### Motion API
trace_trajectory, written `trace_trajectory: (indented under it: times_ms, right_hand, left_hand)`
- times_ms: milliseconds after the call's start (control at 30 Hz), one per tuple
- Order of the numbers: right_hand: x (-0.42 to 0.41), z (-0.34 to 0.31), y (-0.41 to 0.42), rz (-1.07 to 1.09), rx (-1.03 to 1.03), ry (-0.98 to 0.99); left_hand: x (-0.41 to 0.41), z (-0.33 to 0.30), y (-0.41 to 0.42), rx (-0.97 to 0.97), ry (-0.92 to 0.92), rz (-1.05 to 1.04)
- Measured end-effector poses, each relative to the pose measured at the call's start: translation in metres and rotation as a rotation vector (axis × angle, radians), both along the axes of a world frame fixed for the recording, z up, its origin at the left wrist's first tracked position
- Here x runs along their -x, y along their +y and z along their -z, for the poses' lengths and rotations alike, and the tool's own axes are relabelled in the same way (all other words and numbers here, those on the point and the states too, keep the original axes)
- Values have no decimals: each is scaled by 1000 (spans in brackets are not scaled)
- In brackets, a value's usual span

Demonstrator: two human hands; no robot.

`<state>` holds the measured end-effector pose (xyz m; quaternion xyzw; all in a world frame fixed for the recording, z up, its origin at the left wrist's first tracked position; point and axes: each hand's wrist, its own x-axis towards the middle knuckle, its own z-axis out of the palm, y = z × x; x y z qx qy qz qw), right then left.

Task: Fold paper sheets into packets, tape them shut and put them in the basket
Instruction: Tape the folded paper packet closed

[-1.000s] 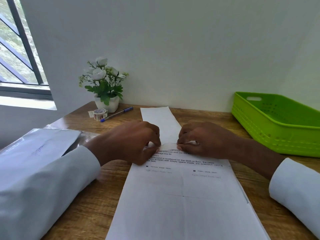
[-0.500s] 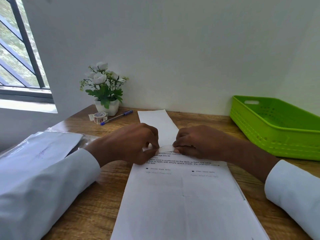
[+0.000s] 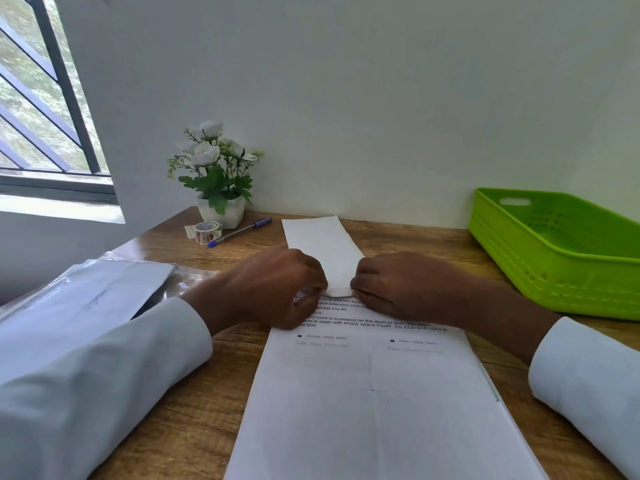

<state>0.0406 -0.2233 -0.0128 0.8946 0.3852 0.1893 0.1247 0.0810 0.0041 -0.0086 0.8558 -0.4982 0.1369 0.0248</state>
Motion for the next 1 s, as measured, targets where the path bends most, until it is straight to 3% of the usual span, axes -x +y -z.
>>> trace_trajectory:
  times_ms: [100,200,300,433,500,633,733,867,1000]
  right_hand:
    - [3,4,1,15,-68,13]
    - [5,1,-5,81,-268,119]
    - [3,-4,-14,62,-569,168]
    - [3,-23,-13,-24,-1157,261]
    - [7,-35,-11,-69,-1271,264]
    - [9,-47,-10,1,-1293,298]
    - [9,-45,-12,93,-1240,321]
    - [10,-58,-24,150,-1226,308]
    - [15,-74,-37,218,-1114,392]
  left_hand:
    - [-4,7,2,53,-62,31]
    - [-6,10,3,170,-103,64]
    - [-5,6,3,463,-171,133]
    - [-1,-6,1,853,-164,143]
    - [3,-14,0,1052,-117,119]
    - [12,-36,2,1489,94,152]
    - [11,-46,9,1643,251,173]
    - [-2,-43,26,1603,435,139]
    - [-16,-34,39,1440,423,65]
